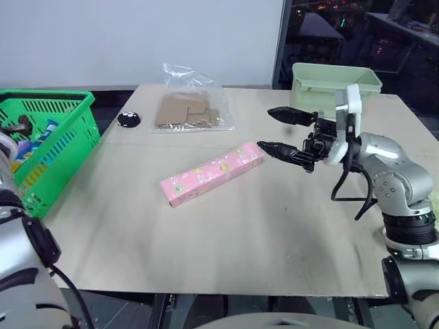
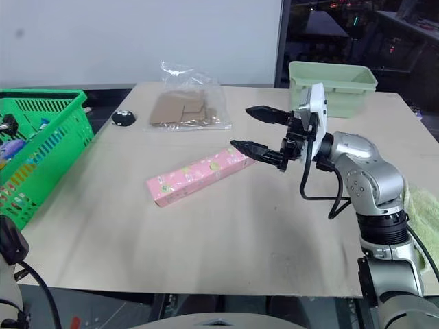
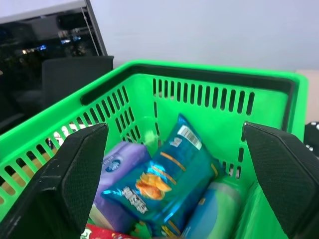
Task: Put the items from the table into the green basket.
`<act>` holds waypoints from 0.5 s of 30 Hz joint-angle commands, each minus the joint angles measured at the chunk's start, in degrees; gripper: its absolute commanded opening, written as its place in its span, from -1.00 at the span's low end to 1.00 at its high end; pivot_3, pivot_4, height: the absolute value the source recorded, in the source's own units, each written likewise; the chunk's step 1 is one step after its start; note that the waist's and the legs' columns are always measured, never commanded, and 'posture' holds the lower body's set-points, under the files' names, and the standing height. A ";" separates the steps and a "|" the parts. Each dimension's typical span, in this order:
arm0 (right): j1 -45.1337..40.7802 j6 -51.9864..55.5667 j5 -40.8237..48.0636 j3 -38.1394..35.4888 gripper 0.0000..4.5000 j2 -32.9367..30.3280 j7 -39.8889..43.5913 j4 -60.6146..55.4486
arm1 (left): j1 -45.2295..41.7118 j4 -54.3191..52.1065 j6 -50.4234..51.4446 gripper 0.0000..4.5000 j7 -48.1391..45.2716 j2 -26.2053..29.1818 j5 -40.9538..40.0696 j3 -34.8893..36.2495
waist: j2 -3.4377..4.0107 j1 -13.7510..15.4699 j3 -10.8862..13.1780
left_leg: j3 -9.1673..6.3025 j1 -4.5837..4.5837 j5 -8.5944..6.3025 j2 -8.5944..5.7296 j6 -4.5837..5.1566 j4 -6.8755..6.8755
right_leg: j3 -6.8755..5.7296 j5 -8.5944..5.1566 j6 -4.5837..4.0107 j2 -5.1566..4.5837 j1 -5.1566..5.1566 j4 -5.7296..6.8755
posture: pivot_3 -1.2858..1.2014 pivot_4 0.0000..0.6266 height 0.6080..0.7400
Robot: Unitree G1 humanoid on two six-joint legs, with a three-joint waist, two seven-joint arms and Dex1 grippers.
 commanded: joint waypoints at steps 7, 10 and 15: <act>4.24 -1.33 0.08 -4.84 1.00 -4.57 -0.53 -3.00 | 7.18 -27.58 6.98 0.98 -45.40 -8.91 -11.67 -8.33 | 0.05 -0.17 -0.06 | 0.13 -0.07 0.01 -0.03 -0.02 0.06 | 0.06 0.00 -0.03 -0.06 0.07 -0.11 | 0.00 -1.00 1.00; 6.37 -0.91 1.21 -6.49 1.00 -5.69 -1.08 -4.42 | 14.01 -39.63 13.67 0.98 -52.47 -7.72 -10.37 -15.31 | 0.10 -2.45 -0.02 | 0.25 -0.06 0.00 -0.01 0.00 -0.02 | 0.24 -0.01 -0.03 -0.08 0.01 -0.12 | -0.01 -1.00 1.00; 10.13 -0.25 1.39 -7.80 1.00 -7.26 -2.08 -6.89 | 17.04 -50.72 18.25 0.98 -56.96 -5.31 -4.31 -25.43 | 0.14 -4.42 0.02 | 0.14 -0.03 0.00 0.24 0.01 -0.04 | 0.25 -0.09 -0.17 0.25 -0.14 0.11 | -0.04 -1.00 1.00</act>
